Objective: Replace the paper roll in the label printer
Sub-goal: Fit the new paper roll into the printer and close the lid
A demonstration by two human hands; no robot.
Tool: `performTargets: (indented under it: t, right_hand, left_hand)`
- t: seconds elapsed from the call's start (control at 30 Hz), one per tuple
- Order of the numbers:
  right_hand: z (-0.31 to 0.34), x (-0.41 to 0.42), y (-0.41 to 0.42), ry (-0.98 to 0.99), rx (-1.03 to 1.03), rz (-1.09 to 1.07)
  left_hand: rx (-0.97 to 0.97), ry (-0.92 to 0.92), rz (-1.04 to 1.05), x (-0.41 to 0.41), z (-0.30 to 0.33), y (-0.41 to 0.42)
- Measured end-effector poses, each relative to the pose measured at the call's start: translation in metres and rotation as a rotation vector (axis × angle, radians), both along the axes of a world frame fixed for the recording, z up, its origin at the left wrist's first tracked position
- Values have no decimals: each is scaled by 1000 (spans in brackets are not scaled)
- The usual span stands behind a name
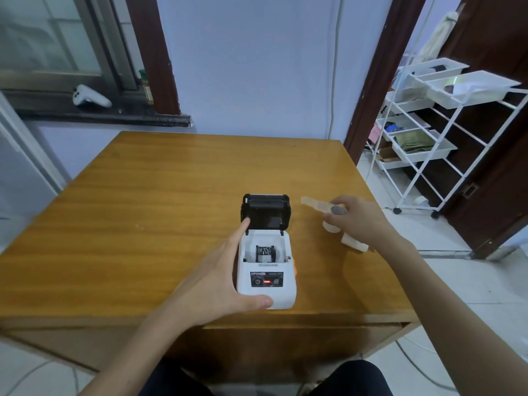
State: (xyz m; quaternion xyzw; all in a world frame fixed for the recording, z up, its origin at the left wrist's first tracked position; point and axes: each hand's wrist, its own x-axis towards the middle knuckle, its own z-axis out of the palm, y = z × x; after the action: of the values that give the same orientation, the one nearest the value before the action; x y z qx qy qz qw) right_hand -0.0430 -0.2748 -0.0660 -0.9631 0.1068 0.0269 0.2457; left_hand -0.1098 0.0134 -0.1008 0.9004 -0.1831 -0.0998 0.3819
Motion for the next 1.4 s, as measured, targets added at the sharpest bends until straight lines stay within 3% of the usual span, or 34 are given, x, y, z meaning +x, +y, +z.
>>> performTargets:
  t: [0.4, 0.73, 0.8, 1.0, 1.13, 1.4]
  right_hand:
    - [4, 8, -6, 5, 29, 178]
    - [8, 4, -6, -27, 177, 119]
    - [14, -3, -4, -76, 259, 106]
    - [35, -50, 30, -109, 824, 97]
    - [24, -62, 60, -14, 929, 142]
    - [15, -54, 74, -49, 895, 179]
  left_hand:
    - [-10, -25, -12, 1, -2, 1]
    - [2, -45, -23, 2, -5, 2]
    - [0, -50, -29, 2, -4, 3]
    - [50, -91, -103, 5, -4, 2]
    - [62, -136, -139, 7, -3, 2]
    - [75, -149, -149, 8, -6, 4]
